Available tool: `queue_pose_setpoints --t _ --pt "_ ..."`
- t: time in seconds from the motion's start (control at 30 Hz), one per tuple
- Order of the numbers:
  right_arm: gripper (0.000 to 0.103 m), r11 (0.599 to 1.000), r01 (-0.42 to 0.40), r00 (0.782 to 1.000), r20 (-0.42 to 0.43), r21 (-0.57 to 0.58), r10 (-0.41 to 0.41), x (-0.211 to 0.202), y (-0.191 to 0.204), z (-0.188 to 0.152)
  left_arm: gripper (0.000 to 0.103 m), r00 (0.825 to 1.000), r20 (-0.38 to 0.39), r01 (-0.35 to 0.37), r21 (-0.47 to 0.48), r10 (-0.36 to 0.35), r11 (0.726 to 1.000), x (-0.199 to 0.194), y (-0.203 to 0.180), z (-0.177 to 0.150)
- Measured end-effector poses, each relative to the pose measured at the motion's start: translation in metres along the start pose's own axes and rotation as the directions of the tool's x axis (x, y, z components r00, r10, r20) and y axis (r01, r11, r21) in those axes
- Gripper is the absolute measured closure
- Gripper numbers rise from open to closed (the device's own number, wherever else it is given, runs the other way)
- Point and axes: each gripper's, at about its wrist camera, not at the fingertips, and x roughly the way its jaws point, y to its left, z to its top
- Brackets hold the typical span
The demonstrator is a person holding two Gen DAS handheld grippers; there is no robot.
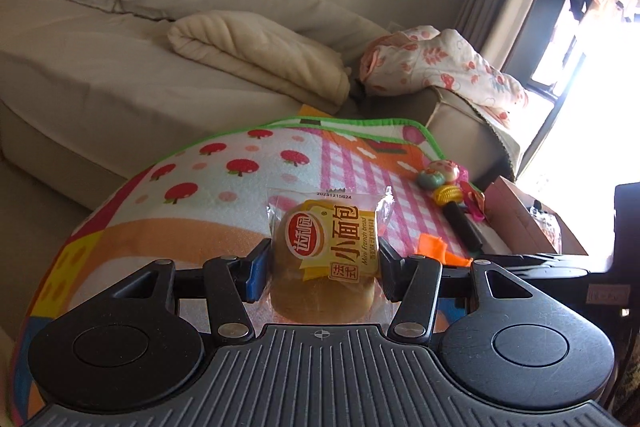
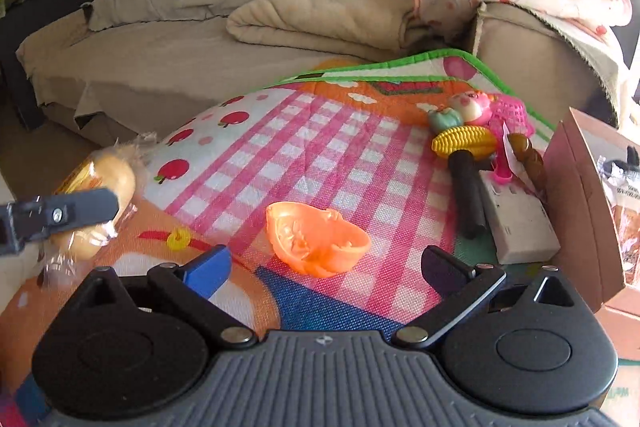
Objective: Organize objects
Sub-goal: 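Carry the yellow bun toward the box with the left tool while the right tool grasps the orange toy, then release the yellow bun into the box with the left tool while the right tool lowers the orange toy in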
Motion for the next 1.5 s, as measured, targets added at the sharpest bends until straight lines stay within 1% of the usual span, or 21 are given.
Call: queue_pose_setpoints --t 0.03,0.07,0.1,0.17,0.2,0.23,0.33,0.47,0.57,0.67,0.73,0.8,0.93,1.03,1.13,1.23,1.27,1.33,1.4,1.47,1.5 --pt "0.011 1.000 -0.007 1.000 -0.010 0.021 0.007 0.004 -0.003 0.002 0.045 1.000 -0.003 0.002 0.010 -0.002 1.000 0.000 -0.002 -0.002" --pt "0.012 1.000 -0.010 1.000 -0.011 0.022 0.011 0.007 -0.003 0.002 0.045 1.000 -0.006 0.005 0.018 -0.005 1.000 0.000 -0.004 -0.003" --pt "0.016 1.000 -0.004 1.000 -0.008 0.009 0.004 0.008 -0.002 0.002 0.045 1.000 -0.009 0.008 0.023 -0.007 1.000 0.000 -0.006 -0.004" --pt "0.030 0.998 0.044 0.999 0.003 -0.045 -0.044 0.008 0.004 -0.002 0.045 1.000 -0.015 0.014 0.034 -0.013 0.999 -0.001 -0.010 -0.005" --pt "0.044 0.997 0.046 0.999 0.006 -0.059 -0.046 0.005 0.005 -0.003 0.045 1.000 -0.017 0.015 0.040 -0.015 0.999 -0.001 -0.012 -0.005" --pt "0.050 0.997 0.037 0.999 0.000 -0.063 -0.037 0.001 0.005 -0.004 0.045 1.000 -0.019 0.016 0.048 -0.015 0.999 -0.003 -0.015 -0.006" --pt "0.051 0.997 0.032 0.999 0.017 -0.068 -0.031 -0.022 0.001 -0.008 0.045 1.000 -0.024 0.018 0.076 -0.016 0.997 -0.006 -0.023 -0.007" --pt "0.051 0.996 0.028 0.999 0.028 -0.081 -0.025 -0.064 -0.012 -0.030 0.045 0.998 -0.057 0.048 0.131 -0.041 0.990 -0.010 -0.040 -0.012" --pt "0.051 0.993 0.081 0.996 0.048 -0.082 -0.077 -0.096 -0.028 -0.051 0.045 0.992 -0.107 0.088 0.187 -0.069 0.978 -0.011 -0.059 -0.020" --pt "0.051 0.986 0.160 0.984 0.087 -0.056 -0.154 -0.130 -0.050 -0.073 0.045 0.981 -0.158 0.152 0.239 -0.116 0.959 -0.012 -0.088 -0.029" --pt "0.051 0.976 0.214 0.971 0.123 -0.042 -0.207 -0.153 -0.063 -0.087 0.045 0.970 -0.184 0.203 0.269 -0.156 0.942 -0.011 -0.111 -0.033" --pt "0.051 0.963 0.269 0.950 0.172 -0.026 -0.260 -0.177 -0.075 -0.103 0.045 0.957 -0.207 0.258 0.297 -0.201 0.920 -0.010 -0.136 -0.033" --pt "0.050 0.951 0.307 0.921 0.241 0.040 -0.307 -0.212 -0.100 -0.127 0.045 0.931 -0.234 0.349 0.357 -0.279 0.866 0.002 -0.198 -0.025" --pt "0.050 0.941 0.324 0.903 0.267 0.097 -0.338 -0.224 -0.117 -0.141 0.045 0.926 -0.220 0.374 0.412 -0.307 0.831 0.021 -0.247 -0.015" --pt "0.050 0.934 0.324 0.893 0.278 0.150 -0.355 -0.227 -0.132 -0.151 0.045 0.919 -0.227 0.392 0.436 -0.322 0.810 0.048 -0.291 -0.005" --pt "0.051 0.931 0.312 0.888 0.290 0.192 -0.357 -0.228 -0.146 -0.160 0.045 0.913 -0.210 0.408 0.433 -0.351 0.804 0.077 -0.327 0.004" --pt "0.051 0.929 0.308 0.887 0.292 0.205 -0.358 -0.228 -0.150 -0.163 0.045 0.914 -0.183 0.405 0.439 -0.362 0.802 0.085 -0.335 0.006" --pt "0.051 0.926 0.303 0.886 0.290 0.226 -0.361 -0.226 -0.157 -0.167 0.045 0.923 -0.128 0.379 0.444 -0.362 0.812 0.101 -0.348 0.004" --pt "0.051 0.922 0.297 0.887 0.286 0.248 -0.363 -0.225 -0.164 -0.175 0.045 0.932 -0.154 0.363 0.438 -0.330 0.822 0.119 -0.357 0.000" --pt "0.051 0.920 0.291 0.889 0.280 0.264 -0.362 -0.224 -0.169 -0.180 0.044 0.930 -0.224 0.362 0.422 -0.292 0.831 0.141 -0.359 -0.008" --pt "0.051 0.918 0.291 0.890 0.276 0.270 -0.363 -0.223 -0.172 -0.181 0.044 0.931 -0.241 0.354 0.424 -0.273 0.833 0.147 -0.359 -0.012"
